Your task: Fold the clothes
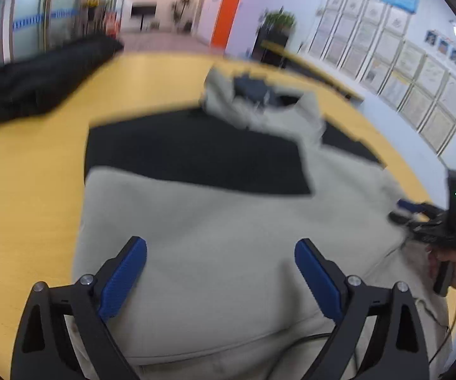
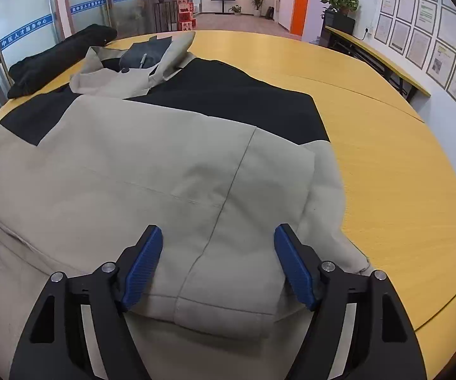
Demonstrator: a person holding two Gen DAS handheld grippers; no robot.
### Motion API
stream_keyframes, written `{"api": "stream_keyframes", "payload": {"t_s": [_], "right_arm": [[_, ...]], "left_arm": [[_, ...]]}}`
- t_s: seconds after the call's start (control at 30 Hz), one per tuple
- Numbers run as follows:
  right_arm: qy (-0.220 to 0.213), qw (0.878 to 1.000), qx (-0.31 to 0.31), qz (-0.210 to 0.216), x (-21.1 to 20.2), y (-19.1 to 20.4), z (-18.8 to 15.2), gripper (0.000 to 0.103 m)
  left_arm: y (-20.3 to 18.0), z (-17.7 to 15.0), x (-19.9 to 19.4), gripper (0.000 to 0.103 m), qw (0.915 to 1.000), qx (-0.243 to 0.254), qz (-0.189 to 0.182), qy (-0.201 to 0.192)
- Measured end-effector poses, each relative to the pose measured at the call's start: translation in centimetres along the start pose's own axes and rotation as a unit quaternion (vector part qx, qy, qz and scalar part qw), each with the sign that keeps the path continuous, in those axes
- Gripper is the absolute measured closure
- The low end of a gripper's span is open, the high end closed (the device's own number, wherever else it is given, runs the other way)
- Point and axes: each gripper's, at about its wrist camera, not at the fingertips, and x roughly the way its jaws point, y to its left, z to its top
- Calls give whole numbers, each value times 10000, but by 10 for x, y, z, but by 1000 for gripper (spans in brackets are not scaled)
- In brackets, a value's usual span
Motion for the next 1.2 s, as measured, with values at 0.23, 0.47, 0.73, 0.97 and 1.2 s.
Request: {"api": "stream_keyframes", "payload": {"t_s": [0.23, 0.47, 0.73, 0.97, 1.2], "right_arm": [[-887, 9959, -67, 177, -26, 4, 51, 14], [-114, 9995, 142, 252, 55, -1, 81, 15], [-429, 9987, 205, 171, 0, -7, 56, 15], [-410, 9987, 92, 290, -138, -1, -42, 14], [172, 9993, 313, -66, -259, -25, -144, 14]], "left_arm": [[-2, 13, 8, 5, 9997, 89, 138, 168], [12, 32, 18, 0, 9994, -279, 68, 183], [20, 28, -18, 1, 9970, -745, -172, -101], [2, -57, -158, 1, 9989, -433, 96, -170], [-27, -143, -285, 1, 9926, -804, 734, 541]]}}
